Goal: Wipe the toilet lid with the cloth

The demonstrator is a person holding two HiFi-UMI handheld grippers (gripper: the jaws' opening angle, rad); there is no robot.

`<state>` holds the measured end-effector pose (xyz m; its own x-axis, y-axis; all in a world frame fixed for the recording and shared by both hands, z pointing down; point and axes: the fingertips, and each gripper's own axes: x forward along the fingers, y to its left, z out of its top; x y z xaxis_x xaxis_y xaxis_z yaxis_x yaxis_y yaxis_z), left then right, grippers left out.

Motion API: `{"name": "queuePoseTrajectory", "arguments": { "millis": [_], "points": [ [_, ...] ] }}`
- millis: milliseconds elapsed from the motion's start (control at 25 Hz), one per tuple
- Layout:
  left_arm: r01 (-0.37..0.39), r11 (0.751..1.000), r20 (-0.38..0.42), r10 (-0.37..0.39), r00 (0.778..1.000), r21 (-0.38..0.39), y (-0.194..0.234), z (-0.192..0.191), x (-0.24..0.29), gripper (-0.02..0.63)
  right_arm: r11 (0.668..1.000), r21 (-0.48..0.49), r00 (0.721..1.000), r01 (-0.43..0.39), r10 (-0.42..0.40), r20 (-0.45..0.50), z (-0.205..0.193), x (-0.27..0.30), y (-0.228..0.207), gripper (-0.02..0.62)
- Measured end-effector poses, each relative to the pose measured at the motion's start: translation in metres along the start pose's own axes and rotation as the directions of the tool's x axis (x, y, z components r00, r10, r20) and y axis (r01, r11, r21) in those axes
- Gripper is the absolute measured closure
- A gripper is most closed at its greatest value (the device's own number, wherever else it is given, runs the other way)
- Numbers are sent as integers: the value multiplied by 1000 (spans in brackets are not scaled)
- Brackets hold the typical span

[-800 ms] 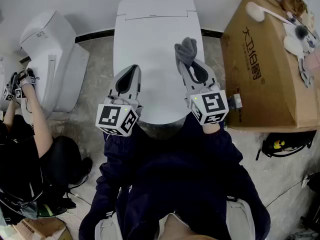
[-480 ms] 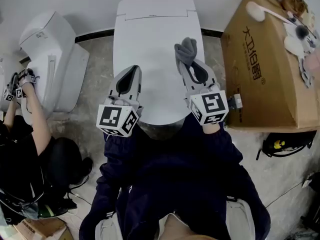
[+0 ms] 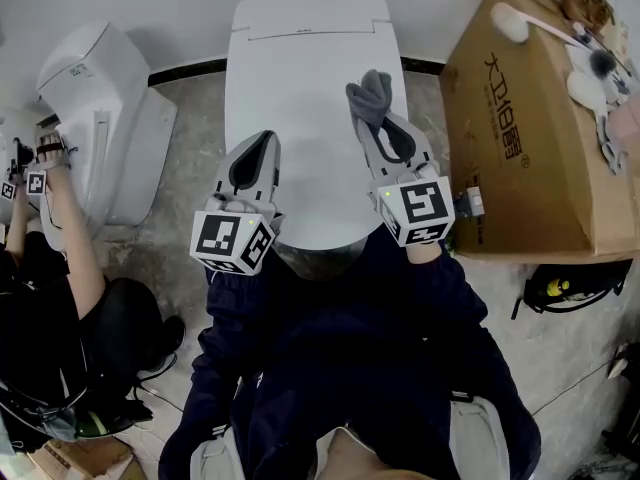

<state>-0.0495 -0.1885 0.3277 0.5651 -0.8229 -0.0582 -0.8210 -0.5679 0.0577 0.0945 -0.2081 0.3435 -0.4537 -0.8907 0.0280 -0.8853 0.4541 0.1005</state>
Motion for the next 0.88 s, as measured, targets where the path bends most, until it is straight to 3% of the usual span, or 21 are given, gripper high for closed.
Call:
{"name": "queuePoseTrajectory", "arguments": {
  "millis": [160, 280, 360, 480, 560, 640, 760, 880],
  "points": [
    [5, 1000, -5, -5, 1000, -3, 0, 0, 0, 589, 990, -138, 999, 20, -24, -28, 6, 14, -22, 512],
    [11, 1000, -13, -11, 1000, -6, -1, -2, -1, 589, 948, -315, 995, 37, -65, -79, 4, 35, -52, 512],
    [14, 1000, -23, -14, 1000, -4, -3, -4, -3, 589, 882, -472, 986, 23, -98, -136, -2, 54, -73, 512],
    [12, 1000, -41, -12, 999, 4, -7, -7, -8, 589, 734, -677, 964, -57, -136, -229, -15, 89, -100, 512],
    [4, 1000, -51, -4, 999, 8, -8, -9, -12, 589, 630, -765, 946, -134, -148, -288, -24, 116, -114, 512],
    [-8, 1000, -61, 9, 998, 11, -8, -10, -17, 589, 557, -803, 924, -214, -151, -352, -36, 144, -128, 512],
    [-37, 999, -80, 38, 996, 14, -7, -12, -24, 589, 525, -793, 884, -309, -149, -443, -54, 181, -146, 512],
    [-71, 997, -92, 73, 993, 22, -5, -11, -33, 589, 541, -766, 850, -347, -163, -500, -68, 211, -165, 512]
  ]
}}
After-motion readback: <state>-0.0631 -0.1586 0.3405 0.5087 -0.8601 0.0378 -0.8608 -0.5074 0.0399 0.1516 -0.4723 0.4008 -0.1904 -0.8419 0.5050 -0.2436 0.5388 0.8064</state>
